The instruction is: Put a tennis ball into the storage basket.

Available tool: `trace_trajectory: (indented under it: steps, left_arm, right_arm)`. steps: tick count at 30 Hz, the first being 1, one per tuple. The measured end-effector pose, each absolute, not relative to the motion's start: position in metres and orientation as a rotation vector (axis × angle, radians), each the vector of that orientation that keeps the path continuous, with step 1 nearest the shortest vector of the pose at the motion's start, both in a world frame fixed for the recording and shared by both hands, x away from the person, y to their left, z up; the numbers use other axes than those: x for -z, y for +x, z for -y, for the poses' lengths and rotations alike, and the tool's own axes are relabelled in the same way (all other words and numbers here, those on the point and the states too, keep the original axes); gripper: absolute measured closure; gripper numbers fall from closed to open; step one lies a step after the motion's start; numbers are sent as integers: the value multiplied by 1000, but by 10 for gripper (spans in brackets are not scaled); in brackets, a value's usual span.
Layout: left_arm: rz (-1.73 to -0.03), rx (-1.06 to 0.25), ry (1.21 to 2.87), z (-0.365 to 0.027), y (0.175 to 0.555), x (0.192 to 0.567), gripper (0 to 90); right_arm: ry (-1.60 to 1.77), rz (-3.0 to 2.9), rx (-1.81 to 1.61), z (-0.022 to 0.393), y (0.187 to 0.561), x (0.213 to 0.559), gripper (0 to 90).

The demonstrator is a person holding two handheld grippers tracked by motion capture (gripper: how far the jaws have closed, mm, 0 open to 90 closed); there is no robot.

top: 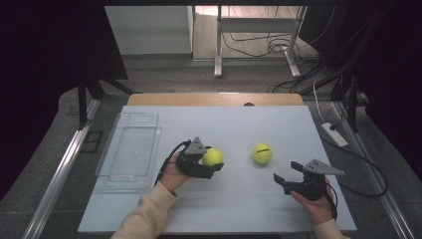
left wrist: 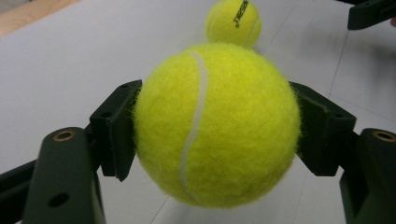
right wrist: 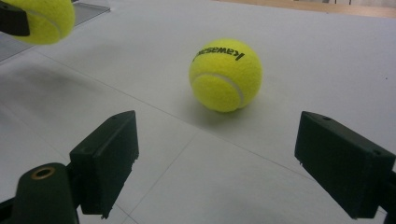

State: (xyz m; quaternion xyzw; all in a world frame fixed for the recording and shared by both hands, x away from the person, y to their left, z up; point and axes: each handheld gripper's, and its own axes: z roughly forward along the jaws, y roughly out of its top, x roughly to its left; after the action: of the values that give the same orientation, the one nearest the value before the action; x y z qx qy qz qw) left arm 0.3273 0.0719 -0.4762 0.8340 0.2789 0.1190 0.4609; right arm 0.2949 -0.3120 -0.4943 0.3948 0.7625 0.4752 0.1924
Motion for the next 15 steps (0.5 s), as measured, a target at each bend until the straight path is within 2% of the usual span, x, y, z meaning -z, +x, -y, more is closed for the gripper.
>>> trace_trajectory:
  steps: [15]
  left_arm:
    - [-701, -334, 1994, -90, 326, 461, 261]
  right_arm:
    - [1109, -2141, -1331, 312, 295, 495, 138]
